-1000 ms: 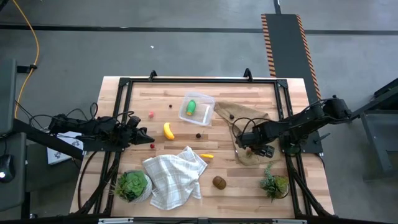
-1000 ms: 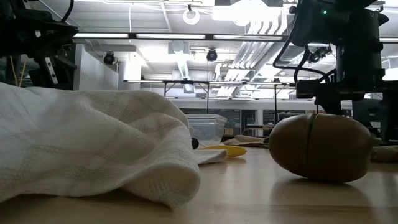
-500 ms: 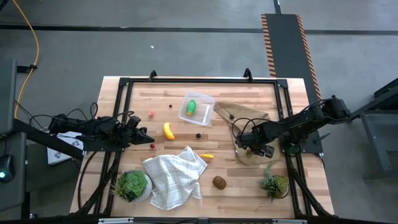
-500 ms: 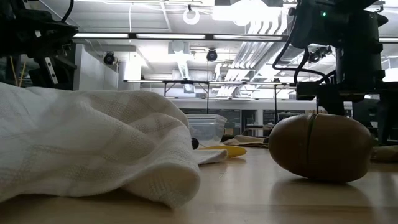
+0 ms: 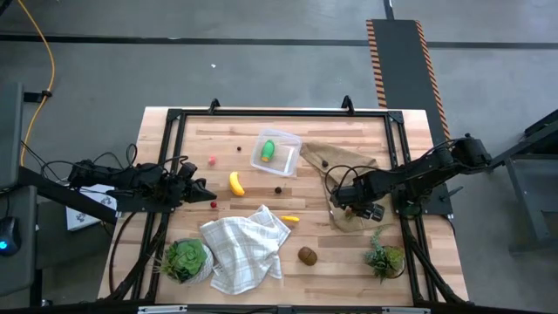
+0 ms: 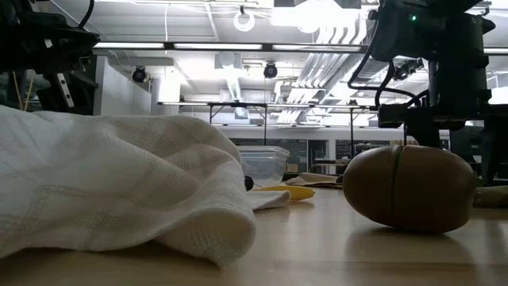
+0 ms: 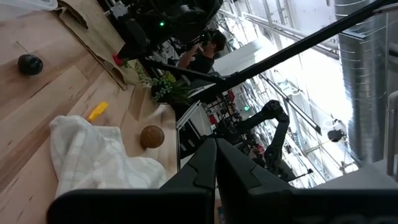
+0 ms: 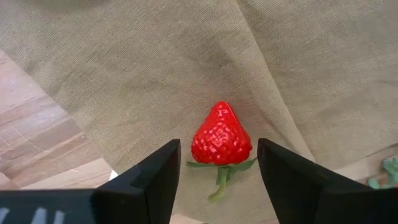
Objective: Pick and placing Produce into tupperware
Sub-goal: Put the red strawberry into the transparent bin
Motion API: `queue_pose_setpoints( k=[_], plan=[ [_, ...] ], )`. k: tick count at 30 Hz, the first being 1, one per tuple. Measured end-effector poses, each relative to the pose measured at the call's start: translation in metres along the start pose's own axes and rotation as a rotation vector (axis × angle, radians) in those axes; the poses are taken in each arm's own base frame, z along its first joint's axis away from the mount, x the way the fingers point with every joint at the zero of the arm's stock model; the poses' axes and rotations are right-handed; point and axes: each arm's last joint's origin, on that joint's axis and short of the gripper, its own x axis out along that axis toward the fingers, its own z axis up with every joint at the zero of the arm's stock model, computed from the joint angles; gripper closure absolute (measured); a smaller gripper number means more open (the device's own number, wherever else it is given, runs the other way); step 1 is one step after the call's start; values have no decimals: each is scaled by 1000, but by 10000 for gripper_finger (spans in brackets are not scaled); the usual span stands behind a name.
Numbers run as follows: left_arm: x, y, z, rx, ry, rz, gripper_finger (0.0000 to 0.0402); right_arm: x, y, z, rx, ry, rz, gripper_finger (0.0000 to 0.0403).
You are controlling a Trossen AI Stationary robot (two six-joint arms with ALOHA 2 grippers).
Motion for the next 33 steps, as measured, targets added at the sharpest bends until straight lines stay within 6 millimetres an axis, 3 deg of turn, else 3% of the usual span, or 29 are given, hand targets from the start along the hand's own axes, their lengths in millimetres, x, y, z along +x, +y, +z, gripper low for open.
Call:
queue_pose_setpoints(
  k=[33],
  plan=[
    [0, 0, 0, 0, 0, 1, 401, 0, -2, 0, 18, 26, -31, 199]
  ],
)
